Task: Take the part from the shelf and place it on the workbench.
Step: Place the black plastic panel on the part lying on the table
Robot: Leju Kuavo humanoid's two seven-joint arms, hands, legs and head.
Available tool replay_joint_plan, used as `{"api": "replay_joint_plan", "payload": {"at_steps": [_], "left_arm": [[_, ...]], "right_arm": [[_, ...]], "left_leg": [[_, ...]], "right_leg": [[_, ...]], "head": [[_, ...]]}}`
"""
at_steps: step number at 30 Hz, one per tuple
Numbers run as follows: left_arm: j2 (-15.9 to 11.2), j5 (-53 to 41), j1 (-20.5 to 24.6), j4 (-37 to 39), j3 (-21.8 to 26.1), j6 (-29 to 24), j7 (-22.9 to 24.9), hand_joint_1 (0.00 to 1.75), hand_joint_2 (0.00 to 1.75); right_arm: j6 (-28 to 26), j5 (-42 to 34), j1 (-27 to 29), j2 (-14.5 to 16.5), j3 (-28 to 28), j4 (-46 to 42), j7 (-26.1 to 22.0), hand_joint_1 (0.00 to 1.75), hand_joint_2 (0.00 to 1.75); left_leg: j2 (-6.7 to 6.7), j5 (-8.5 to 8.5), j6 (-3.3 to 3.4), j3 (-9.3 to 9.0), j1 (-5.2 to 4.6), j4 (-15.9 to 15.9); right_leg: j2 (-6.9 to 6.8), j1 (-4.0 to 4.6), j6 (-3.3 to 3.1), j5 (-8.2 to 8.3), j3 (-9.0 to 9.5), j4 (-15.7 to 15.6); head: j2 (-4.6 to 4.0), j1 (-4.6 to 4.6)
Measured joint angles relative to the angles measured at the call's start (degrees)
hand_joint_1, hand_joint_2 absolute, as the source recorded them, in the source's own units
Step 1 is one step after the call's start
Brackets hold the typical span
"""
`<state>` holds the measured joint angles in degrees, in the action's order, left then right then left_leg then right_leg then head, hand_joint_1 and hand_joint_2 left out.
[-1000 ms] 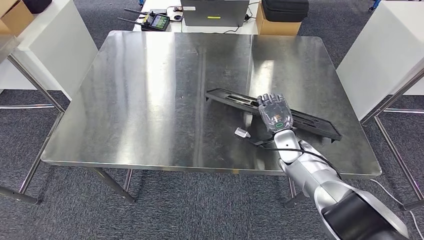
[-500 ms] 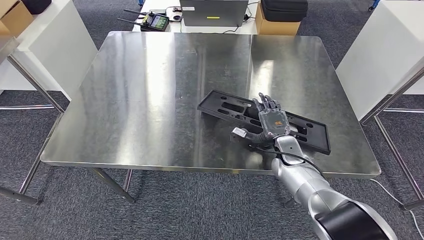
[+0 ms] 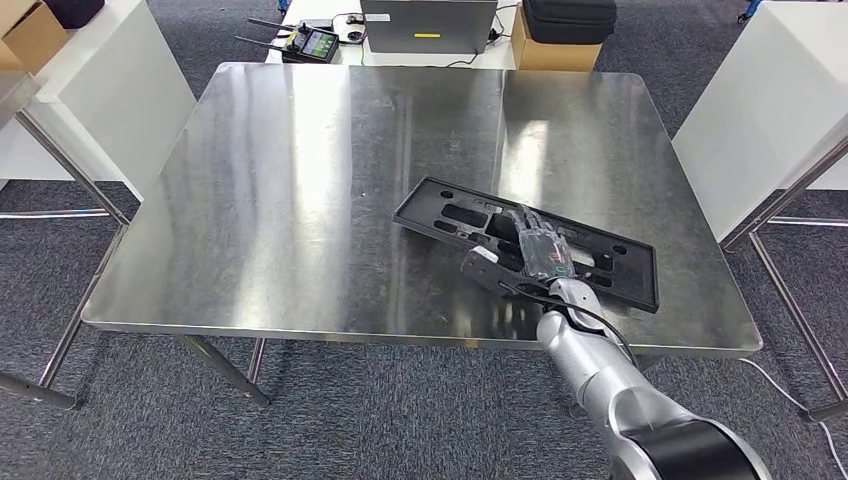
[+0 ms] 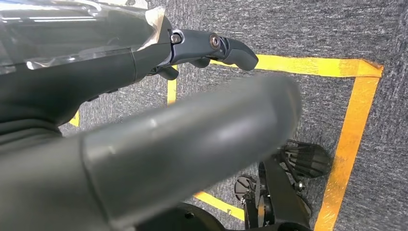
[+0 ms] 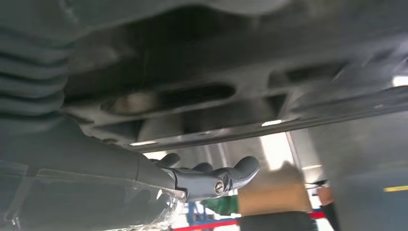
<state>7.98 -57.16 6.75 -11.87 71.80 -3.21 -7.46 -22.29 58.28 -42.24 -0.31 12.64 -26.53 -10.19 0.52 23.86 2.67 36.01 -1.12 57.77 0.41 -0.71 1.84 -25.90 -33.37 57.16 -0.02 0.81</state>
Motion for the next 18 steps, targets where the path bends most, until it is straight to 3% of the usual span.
{"api": "replay_joint_plan", "payload": {"at_steps": [6, 10, 13, 18], "left_arm": [[0.0, 0.7, 0.0, 0.0, 0.2, -0.2, 0.0, 0.00, 0.00], [0.0, 2.8, 0.0, 0.0, 2.0, -1.1, -0.2, 0.00, 0.00], [0.2, 3.2, 0.0, 0.0, 2.7, -0.8, -1.4, 0.00, 0.00], [0.4, 3.0, -0.2, 0.0, 2.9, -0.4, -2.7, 0.00, 0.00]], "right_arm": [[0.0, 0.4, 0.4, 0.8, -1.1, -0.7, -0.9, 0.00, 1.75], [-1.9, -2.7, 1.4, 3.4, -4.4, -5.9, -7.2, 0.00, 1.75], [-8.4, -5.4, 5.9, 4.0, -5.7, -15.8, -11.9, 0.00, 1.75], [-16.3, -5.9, 20.6, 4.4, -6.0, -41.6, -15.0, 0.00, 1.75]], "left_leg": [[-0.01, 0.00, 0.00, 0.00, 0.00, 0.0], [0.00, -0.01, 0.00, -0.02, 0.01, 0.0], [0.09, 0.00, 0.00, -0.03, 0.02, 0.0], [0.35, 0.15, 0.12, 0.01, 0.00, 0.0]], "right_leg": [[0.00, 0.00, 0.00, 0.00, -0.01, 0.0], [-0.01, 0.00, 0.00, 0.00, -0.01, 0.0], [-0.12, 0.00, -0.01, -0.03, 0.02, 0.0], [-0.30, 0.00, 0.13, -0.18, 0.07, 0.0]], "head": [[0.00, 0.01], [0.00, -0.01], [0.00, -0.01], [0.00, -0.01]]}}
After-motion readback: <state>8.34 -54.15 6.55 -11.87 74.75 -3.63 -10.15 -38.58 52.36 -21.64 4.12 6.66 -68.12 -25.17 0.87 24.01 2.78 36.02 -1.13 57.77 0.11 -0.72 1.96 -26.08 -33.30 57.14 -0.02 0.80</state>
